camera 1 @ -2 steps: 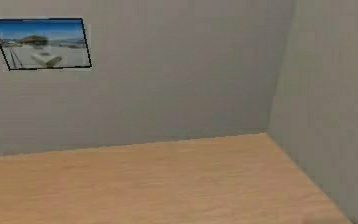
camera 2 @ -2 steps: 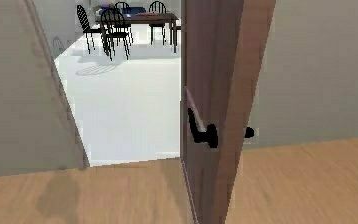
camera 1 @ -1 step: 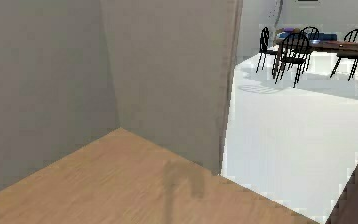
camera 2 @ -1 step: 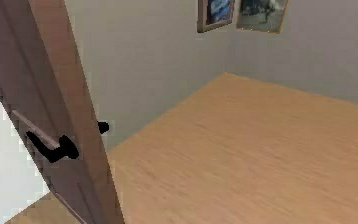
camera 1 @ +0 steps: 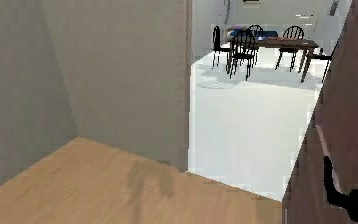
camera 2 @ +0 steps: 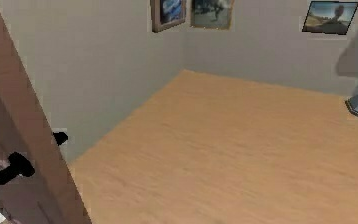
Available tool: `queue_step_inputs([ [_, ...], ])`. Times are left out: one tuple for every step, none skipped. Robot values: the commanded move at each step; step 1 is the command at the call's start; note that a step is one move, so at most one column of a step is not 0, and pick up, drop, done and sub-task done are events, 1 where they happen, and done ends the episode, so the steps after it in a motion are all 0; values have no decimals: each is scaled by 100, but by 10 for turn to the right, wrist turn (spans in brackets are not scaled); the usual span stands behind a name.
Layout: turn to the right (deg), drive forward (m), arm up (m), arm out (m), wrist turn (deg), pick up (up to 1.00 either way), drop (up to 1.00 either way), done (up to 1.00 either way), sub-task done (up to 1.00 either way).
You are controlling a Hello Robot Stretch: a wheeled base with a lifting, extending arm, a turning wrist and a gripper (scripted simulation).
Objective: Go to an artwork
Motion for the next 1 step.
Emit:
queue_step_inputs([
  [0,45,0,0,0,0,0,0,0],
])
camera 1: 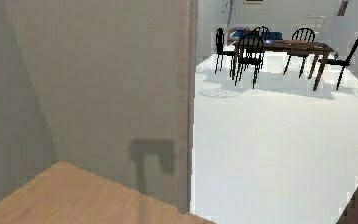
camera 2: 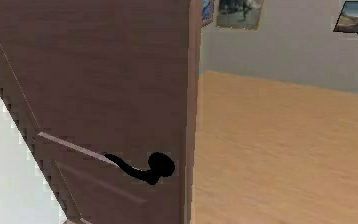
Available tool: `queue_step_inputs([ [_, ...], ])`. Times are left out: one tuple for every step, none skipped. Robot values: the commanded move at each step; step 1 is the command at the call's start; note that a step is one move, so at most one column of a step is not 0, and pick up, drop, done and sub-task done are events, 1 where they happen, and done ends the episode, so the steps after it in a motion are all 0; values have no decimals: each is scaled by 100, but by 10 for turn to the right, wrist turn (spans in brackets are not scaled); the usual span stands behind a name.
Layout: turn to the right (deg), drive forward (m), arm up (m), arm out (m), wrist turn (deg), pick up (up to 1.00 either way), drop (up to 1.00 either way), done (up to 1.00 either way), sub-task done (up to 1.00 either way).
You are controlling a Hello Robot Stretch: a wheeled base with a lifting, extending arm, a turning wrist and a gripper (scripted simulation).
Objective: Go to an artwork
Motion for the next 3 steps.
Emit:
queue_step_inputs([
  [120,0,0,0,0,0,0,0,0],
  [0,100,0,0,0,0,0,0,0],
  [30,0,0,0,0,0,0,0,0],
])
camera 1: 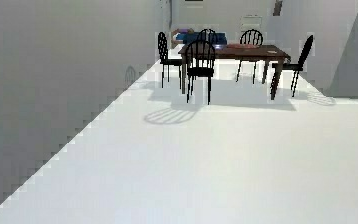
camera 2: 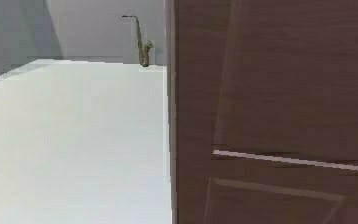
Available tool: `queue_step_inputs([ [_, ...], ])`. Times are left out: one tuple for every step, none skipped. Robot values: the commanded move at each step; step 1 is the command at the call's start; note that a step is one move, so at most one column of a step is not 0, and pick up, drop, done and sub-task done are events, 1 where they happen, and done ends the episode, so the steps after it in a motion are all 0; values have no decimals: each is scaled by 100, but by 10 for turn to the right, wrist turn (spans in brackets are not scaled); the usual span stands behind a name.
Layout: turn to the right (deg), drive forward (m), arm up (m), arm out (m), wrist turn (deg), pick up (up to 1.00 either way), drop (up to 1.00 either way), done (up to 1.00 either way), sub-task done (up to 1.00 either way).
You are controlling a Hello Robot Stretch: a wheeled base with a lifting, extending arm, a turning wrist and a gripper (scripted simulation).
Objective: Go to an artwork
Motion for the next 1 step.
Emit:
queue_step_inputs([
  [0,15,0,0,0,0,0,0,0],
])
